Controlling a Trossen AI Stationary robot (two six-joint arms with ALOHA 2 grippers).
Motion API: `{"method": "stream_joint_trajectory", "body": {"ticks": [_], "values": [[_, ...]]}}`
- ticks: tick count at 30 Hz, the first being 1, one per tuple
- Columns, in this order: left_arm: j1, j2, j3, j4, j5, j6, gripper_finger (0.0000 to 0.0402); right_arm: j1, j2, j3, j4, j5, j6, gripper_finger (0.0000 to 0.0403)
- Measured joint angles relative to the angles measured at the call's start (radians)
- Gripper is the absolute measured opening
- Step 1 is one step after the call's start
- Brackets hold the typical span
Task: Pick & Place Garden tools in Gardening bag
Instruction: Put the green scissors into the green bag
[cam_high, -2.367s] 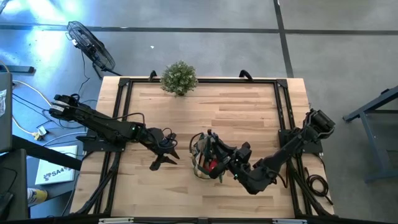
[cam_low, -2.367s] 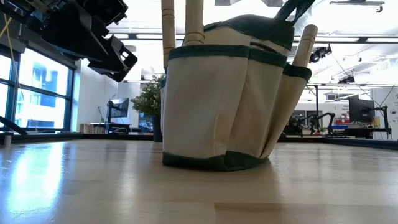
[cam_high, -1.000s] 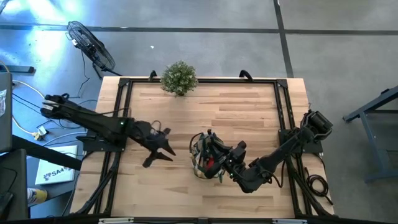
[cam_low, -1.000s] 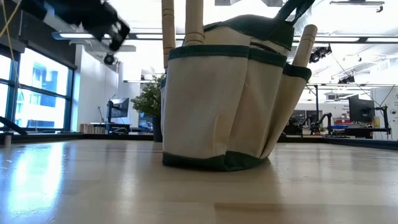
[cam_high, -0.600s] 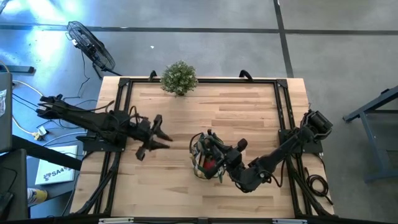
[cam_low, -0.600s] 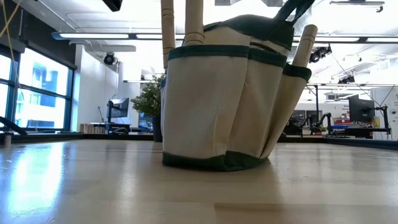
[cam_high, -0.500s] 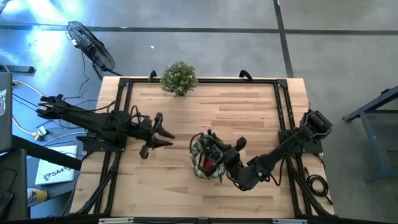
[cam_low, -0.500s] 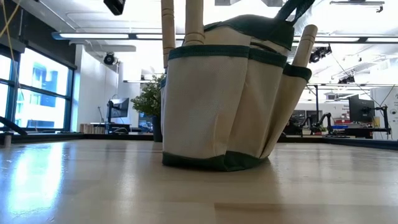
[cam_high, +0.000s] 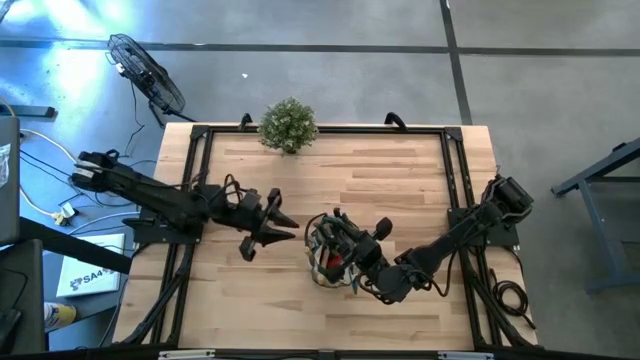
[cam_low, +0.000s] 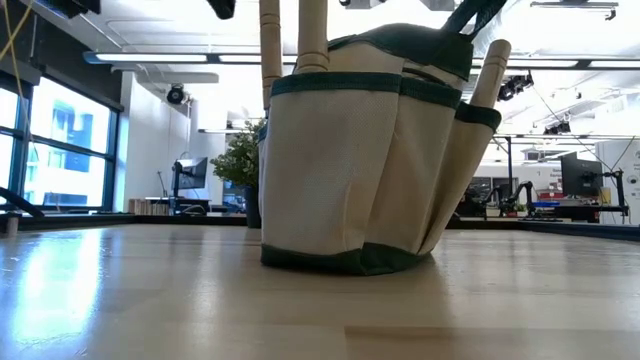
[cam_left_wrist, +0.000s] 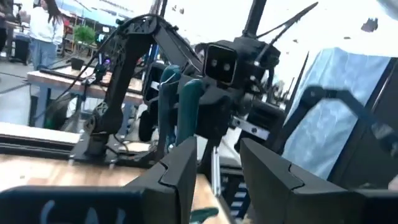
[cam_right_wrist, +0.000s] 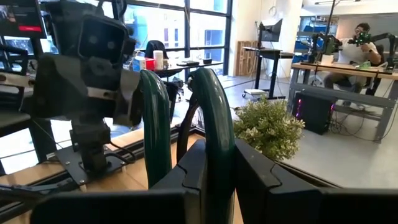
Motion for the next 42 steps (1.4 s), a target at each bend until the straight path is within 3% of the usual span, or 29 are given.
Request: {"method": "stream_joint_trajectory", "body": {"ticks": [5,12,24,42], "values": [[-0.002,0.085,0.0,0.133,-0.049,-0.015,0.012,0.0,0.0,0.0,0.0,0.001,0.0,0.0041],[-0.002,0.125,0.026,0.147,0.021,0.0,0.012,-0.004,0.0,0.0,0.0,0.001,0.007,0.0041],[-0.002,0.159,0.128,-0.004,-0.069,0.0,0.012,-0.011,0.0,0.0,-0.058,-0.023,0.079,0.0041],[0.0,0.283,0.218,-0.011,-0.013,0.004,0.012,-0.009,0.001,0.0,-0.058,-0.035,0.08,0.0041]]}}
